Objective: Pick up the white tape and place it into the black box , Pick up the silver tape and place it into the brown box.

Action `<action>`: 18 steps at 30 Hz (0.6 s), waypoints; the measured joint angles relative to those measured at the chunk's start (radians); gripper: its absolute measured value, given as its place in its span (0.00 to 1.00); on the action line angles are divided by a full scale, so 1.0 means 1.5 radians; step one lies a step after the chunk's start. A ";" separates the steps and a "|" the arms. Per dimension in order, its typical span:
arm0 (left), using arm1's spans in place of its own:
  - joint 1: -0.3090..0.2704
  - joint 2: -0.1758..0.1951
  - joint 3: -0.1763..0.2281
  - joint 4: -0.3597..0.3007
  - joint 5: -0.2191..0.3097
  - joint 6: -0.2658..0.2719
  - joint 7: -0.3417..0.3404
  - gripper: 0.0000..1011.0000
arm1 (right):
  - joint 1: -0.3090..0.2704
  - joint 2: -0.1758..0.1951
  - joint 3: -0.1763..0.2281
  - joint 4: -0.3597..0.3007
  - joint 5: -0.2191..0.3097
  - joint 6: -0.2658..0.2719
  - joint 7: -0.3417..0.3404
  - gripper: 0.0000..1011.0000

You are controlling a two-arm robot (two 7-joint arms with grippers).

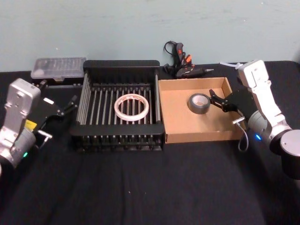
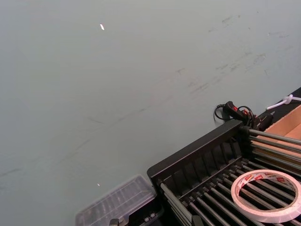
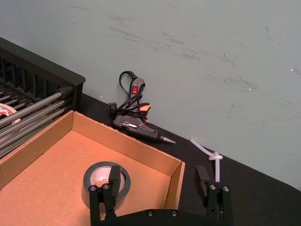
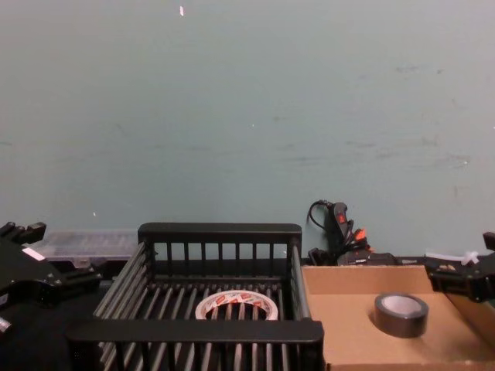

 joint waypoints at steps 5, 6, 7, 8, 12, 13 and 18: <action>0.000 0.000 0.000 0.000 0.000 0.000 0.000 0.99 | 0.000 0.000 0.000 0.000 0.000 0.000 0.000 0.99; 0.000 0.000 0.000 0.000 0.000 0.000 0.000 0.99 | 0.000 0.000 0.000 0.000 0.000 0.000 0.000 0.99; 0.000 0.000 0.000 0.000 0.000 0.000 0.000 0.99 | 0.000 0.000 0.000 0.000 0.000 0.000 0.000 0.99; 0.000 0.000 0.000 0.000 0.000 0.000 0.000 0.99 | 0.000 0.000 0.000 0.000 0.000 0.000 0.000 0.99; 0.000 0.000 0.000 0.000 0.000 0.000 0.000 0.99 | 0.000 0.000 0.000 0.000 0.000 0.000 0.000 0.99; 0.000 0.000 0.000 0.000 0.000 0.000 0.000 0.99 | 0.000 0.000 0.000 0.000 0.000 0.000 0.000 0.99; 0.000 0.000 0.000 0.000 0.000 0.000 0.000 0.99 | 0.000 0.000 0.000 0.000 0.000 0.000 0.000 0.99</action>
